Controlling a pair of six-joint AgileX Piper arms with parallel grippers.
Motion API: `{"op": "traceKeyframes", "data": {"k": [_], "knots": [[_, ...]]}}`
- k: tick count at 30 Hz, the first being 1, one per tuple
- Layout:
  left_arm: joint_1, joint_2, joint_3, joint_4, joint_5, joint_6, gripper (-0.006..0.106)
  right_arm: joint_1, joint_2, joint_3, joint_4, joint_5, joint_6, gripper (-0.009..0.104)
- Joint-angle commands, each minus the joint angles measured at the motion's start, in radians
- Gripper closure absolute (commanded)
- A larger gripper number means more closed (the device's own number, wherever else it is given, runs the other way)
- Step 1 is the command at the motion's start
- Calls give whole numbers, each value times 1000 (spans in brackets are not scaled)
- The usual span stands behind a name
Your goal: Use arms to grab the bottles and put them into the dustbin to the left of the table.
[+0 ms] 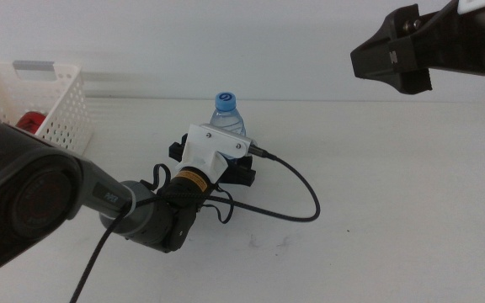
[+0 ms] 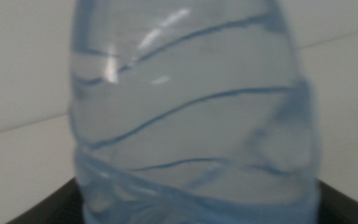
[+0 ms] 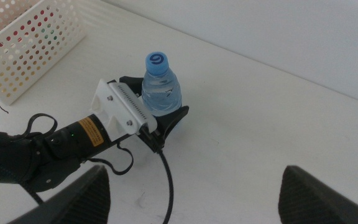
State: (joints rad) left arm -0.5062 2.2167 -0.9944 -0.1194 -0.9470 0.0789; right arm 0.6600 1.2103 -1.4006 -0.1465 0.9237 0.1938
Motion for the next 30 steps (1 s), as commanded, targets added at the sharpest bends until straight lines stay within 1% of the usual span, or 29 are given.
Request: {"op": "traceKeyframes", "data": {"k": [1, 2, 4, 6, 9, 10, 11, 12, 13, 15, 17, 20, 22, 24, 25, 27, 30], "knots": [[1, 11, -25, -54, 7, 3, 7, 0, -5, -6, -6, -7, -3, 7], [1, 16, -30, -82, 7, 3, 8, 0, -5, -6, -6, -7, -3, 7], [3, 20, -40, -107, 9, 3, 14, 0, -5, -6, -6, -7, -3, 7], [4, 8, -33, -107, 12, 3, 31, 0, -5, -6, -6, -7, -3, 7], [4, -100, 28, -112, 112, 3, 70, 0, -5, -6, -6, -7, -3, 7], [4, -148, 52, -115, 157, 3, 80, 0, -5, -6, -6, -7, -3, 7], [5, -216, 84, -124, 227, 3, 93, 0, -5, -6, -6, -7, -3, 7], [7, -292, 110, -131, 322, 7, 102, 0, -5, -6, -6, -7, -3, 7], [7, -354, 126, -136, 411, 24, 102, 0, -5, -6, -6, -7, -3, 7], [16, -505, 136, -179, 704, 119, 102, 0, -5, -6, -6, -7, -3, 7], [28, -627, 134, -184, 873, 196, 102, 0, -5, -6, -6, -7, -3, 7], [50, -759, 134, -181, 1011, 220, 102, 0, -5, -6, -6, -7, -3, 7], [74, -821, 133, -153, 1058, 220, 102, 0, -5, -6, -6, -7, -3, 7], [128, -871, 112, -152, 1137, 212, 102, 0, -5, -6, -6, -7, -3, 7], [160, -886, 89, -141, 1215, 210, 102, 0, -5, -6, -6, -7, -3, 7], [243, -896, 3, -63, 1400, 202, 102, 0, -5, -6, -6, -7, -3, 7], [375, -873, -163, 32, 1613, 164, 102, 0, -5, -6, -8, -7, -3, 7]]}}
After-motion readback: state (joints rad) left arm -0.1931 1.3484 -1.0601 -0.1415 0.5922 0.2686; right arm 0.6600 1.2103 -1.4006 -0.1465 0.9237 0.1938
